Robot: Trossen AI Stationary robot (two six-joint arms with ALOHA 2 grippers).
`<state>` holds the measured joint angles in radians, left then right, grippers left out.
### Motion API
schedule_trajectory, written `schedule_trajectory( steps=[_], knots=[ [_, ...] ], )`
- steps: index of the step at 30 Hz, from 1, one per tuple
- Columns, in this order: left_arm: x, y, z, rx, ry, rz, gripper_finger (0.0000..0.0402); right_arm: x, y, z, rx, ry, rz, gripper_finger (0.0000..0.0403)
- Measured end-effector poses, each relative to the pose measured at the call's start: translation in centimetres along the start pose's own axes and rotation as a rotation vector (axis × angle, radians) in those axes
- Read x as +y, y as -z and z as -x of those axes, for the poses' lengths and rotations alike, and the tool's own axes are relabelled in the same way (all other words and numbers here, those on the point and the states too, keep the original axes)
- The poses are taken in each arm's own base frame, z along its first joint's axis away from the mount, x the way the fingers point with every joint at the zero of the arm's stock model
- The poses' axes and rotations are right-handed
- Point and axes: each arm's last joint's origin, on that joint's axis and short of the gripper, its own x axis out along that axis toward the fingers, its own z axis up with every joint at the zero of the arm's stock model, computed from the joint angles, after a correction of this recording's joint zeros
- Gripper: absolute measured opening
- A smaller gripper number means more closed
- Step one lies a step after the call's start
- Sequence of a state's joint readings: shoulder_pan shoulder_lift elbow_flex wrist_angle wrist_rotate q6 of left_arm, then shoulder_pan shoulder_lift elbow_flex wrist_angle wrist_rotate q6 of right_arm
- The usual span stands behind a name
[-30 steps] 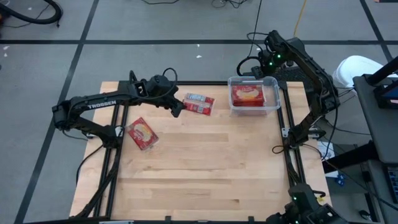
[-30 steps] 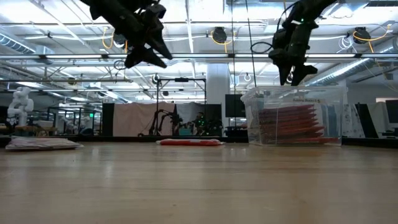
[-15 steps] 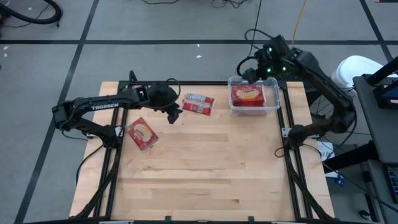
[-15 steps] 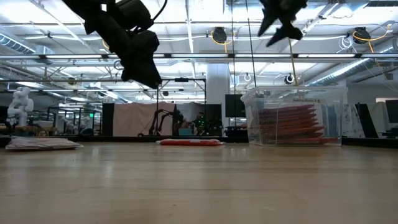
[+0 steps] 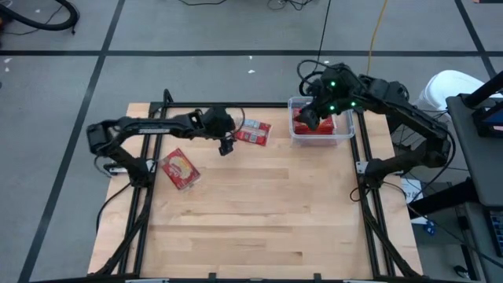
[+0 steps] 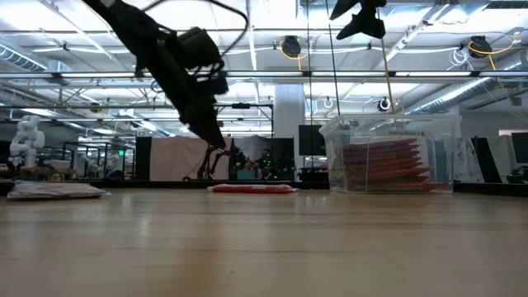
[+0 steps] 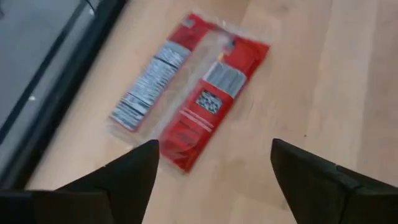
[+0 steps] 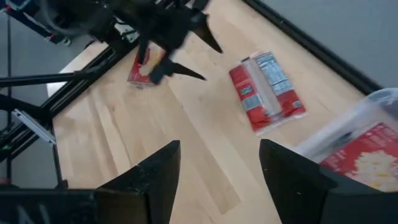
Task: Sort popcorn bags into baskets
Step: Put the popcorn bag into the transparent container
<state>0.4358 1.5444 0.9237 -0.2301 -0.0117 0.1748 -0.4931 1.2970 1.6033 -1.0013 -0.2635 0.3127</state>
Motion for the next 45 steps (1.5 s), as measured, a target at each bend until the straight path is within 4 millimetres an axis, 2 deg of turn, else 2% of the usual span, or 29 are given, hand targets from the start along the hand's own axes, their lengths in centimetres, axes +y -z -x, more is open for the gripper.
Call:
schedule_trajectory(
  steps=[5,9,13,18,20,32,35,38,42,45],
  knots=[
    [-0.1,1.1,-3.5,0.065,-0.015,0.011,0.0279,0.9,0.7,-1.0,0.030,-0.030,0.002,0.0210],
    [0.2,2.1,-4.9,0.139,-0.092,0.106,0.0270,1.4,1.5,-1.9,0.076,-0.044,-0.007,0.0210],
    [0.4,2.3,-5.2,0.147,-0.098,0.155,0.0287,2.0,2.0,-2.2,0.098,-0.060,0.006,0.0210],
    [0.4,2.1,-5.3,0.122,-0.082,0.099,0.0323,2.1,2.6,-2.9,0.130,-0.060,0.014,0.0210],
    [0.5,2.4,-5.9,0.131,-0.083,0.084,0.0326,2.0,2.9,-3.2,0.142,-0.056,0.014,0.0210],
    [1.2,3.2,-8.0,0.132,-0.071,0.085,0.0277,1.6,3.8,-4.3,0.211,-0.131,0.026,0.0210],
    [1.4,3.2,-8.1,0.130,-0.075,0.083,0.0250,1.6,3.7,-4.3,0.203,-0.140,0.037,0.0210],
    [1.4,3.3,-8.1,0.132,-0.087,0.106,0.0205,1.7,3.6,-4.3,0.200,-0.142,0.033,0.0210],
    [1.5,3.6,-8.1,0.157,-0.089,0.140,0.0127,1.7,3.6,-4.3,0.200,-0.141,0.030,0.0210],
    [1.4,3.7,-8.1,0.168,-0.086,0.150,0.0051,1.6,3.6,-4.3,0.199,-0.140,0.031,0.0210]
  ],
)
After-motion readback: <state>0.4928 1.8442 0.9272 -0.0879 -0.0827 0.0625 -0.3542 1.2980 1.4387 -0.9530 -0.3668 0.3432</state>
